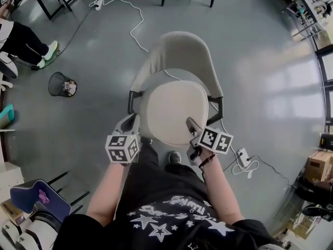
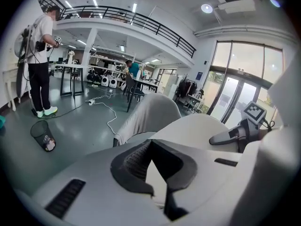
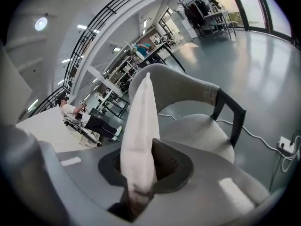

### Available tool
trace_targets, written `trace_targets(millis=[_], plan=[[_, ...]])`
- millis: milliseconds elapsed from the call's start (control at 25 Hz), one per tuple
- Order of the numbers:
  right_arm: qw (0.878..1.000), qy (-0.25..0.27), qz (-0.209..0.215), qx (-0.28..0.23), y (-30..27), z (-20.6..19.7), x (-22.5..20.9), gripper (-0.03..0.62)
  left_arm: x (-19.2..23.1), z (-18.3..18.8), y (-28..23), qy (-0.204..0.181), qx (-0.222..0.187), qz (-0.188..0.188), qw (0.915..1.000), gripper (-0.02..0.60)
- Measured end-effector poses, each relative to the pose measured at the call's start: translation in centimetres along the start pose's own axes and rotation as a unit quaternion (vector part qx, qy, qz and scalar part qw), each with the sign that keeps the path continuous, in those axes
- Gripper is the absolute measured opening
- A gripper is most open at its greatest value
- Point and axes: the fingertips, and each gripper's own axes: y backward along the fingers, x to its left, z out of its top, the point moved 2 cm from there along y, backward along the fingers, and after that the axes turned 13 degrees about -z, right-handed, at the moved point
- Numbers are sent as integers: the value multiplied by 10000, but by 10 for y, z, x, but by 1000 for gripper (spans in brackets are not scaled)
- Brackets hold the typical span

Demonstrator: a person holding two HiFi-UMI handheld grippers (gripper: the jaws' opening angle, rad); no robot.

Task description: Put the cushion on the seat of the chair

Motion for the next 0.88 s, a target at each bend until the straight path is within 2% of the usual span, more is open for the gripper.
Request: trace_targets(millis=[160,440,680,880], plan=[[9998,-199,14,62,-27,-5,21,63,31,6,-1,-32,175,-98,9998,8],[9994,-39,-115,334,-61,-21,33,63,75,7,-5,-50,493,-352,9981,8],[9990,-16,-330,286,-79,-32,27,63,82,4,-20,-191,708,-684,9950,8],[9973,397,-610,84,-89,-27,7,63,75,-16,-32,-315,990,-959,9900,8]])
